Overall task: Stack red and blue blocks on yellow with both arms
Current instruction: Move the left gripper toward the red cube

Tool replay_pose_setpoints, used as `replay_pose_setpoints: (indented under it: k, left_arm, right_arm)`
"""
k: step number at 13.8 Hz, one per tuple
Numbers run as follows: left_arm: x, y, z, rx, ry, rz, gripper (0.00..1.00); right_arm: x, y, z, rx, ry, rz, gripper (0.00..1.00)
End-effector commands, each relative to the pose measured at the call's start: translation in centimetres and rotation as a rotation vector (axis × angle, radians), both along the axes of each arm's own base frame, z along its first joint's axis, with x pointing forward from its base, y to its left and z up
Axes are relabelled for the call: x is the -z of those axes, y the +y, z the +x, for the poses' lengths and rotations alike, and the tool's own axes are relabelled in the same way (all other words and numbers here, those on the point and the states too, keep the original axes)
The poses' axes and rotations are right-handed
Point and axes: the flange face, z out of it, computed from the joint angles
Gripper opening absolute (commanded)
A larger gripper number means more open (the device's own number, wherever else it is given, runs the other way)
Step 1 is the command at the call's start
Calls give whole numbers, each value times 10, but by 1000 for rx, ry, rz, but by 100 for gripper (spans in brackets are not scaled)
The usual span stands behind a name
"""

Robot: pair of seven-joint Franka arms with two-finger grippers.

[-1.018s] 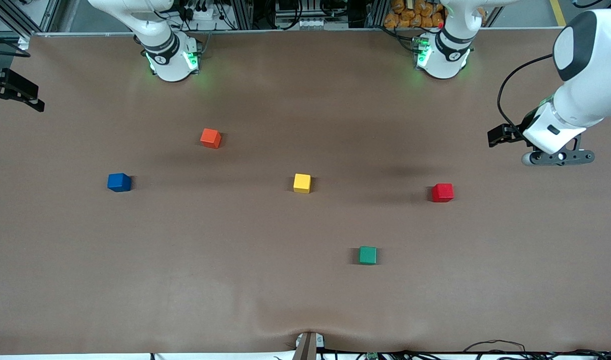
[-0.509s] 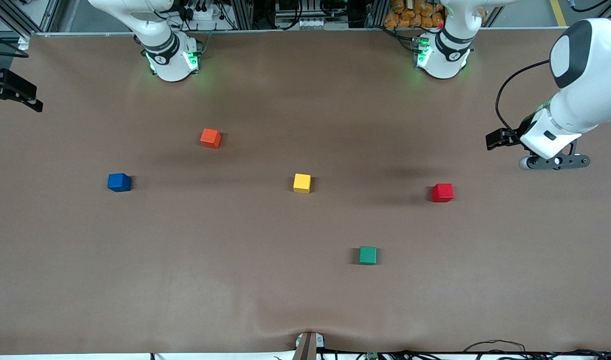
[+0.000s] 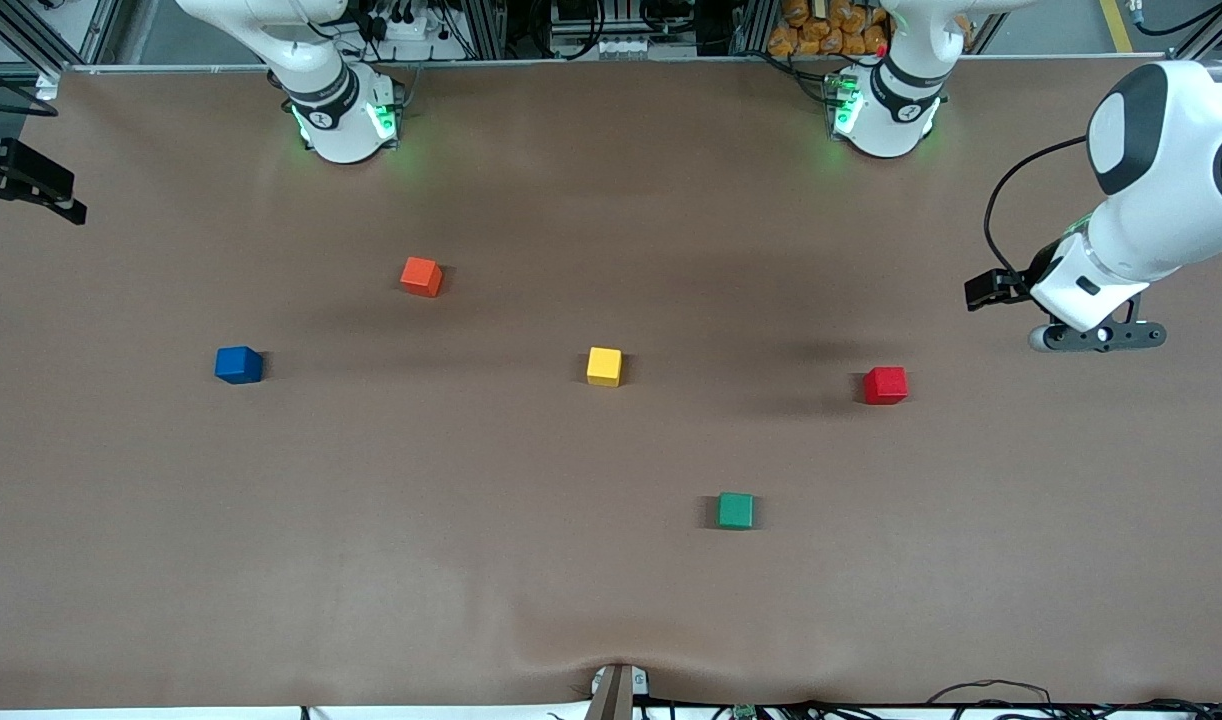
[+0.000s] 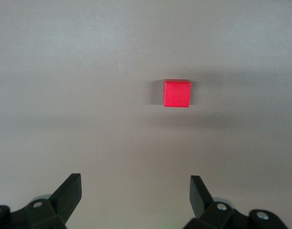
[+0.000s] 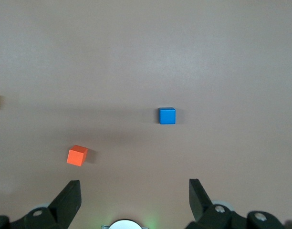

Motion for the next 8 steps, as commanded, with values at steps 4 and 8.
replay_pose_setpoints:
  k: [4,8]
  left_arm:
    - [15,0,3,-15,3,-16,100]
    - [24,5,3,-21,-11,-16,100]
  right_arm:
    - [-2,-3,1,14,4,-7,100]
    - [-2,-3,0,14,5,-7,100]
